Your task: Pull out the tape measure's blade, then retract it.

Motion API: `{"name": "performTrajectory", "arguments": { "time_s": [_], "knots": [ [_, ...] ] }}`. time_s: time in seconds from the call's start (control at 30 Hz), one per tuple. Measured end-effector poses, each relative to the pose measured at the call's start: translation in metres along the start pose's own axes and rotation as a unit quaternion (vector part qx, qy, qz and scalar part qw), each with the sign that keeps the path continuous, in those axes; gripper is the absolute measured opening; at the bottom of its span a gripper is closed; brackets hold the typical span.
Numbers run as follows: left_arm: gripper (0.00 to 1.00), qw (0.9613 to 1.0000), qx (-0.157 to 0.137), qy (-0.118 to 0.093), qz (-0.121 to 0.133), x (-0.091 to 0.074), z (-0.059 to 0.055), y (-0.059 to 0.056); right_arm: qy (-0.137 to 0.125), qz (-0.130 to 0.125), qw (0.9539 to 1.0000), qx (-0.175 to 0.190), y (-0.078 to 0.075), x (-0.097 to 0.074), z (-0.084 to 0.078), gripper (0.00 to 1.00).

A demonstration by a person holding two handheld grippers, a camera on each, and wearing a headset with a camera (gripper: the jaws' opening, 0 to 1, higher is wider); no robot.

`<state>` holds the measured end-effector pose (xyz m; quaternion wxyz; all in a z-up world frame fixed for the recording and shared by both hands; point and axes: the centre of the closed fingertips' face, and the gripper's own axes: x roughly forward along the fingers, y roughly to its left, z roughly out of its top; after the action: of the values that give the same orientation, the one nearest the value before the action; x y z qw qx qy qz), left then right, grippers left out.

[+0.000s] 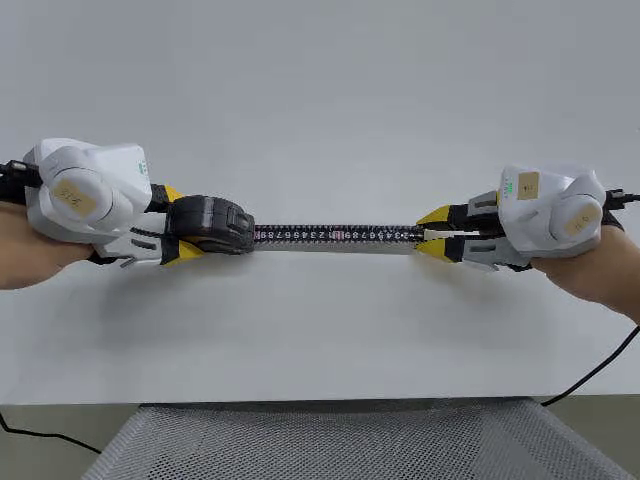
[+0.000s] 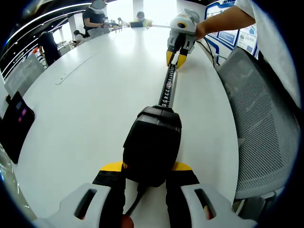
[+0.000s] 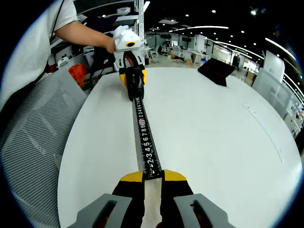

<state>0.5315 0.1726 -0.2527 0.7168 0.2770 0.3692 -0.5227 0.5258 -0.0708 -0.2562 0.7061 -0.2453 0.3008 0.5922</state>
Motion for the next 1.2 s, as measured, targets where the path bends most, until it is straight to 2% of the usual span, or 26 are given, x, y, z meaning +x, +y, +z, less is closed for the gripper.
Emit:
{"name": "performTrajectory", "arguments": {
  "time_s": [1.2],
  "knots": [
    [0.28,1.0000,0.003,0.001,-0.001,0.001,0.000,0.000,0.023,-0.004,0.9997,-0.003,-0.002,-0.020,-0.018,0.07]
  ]
}}
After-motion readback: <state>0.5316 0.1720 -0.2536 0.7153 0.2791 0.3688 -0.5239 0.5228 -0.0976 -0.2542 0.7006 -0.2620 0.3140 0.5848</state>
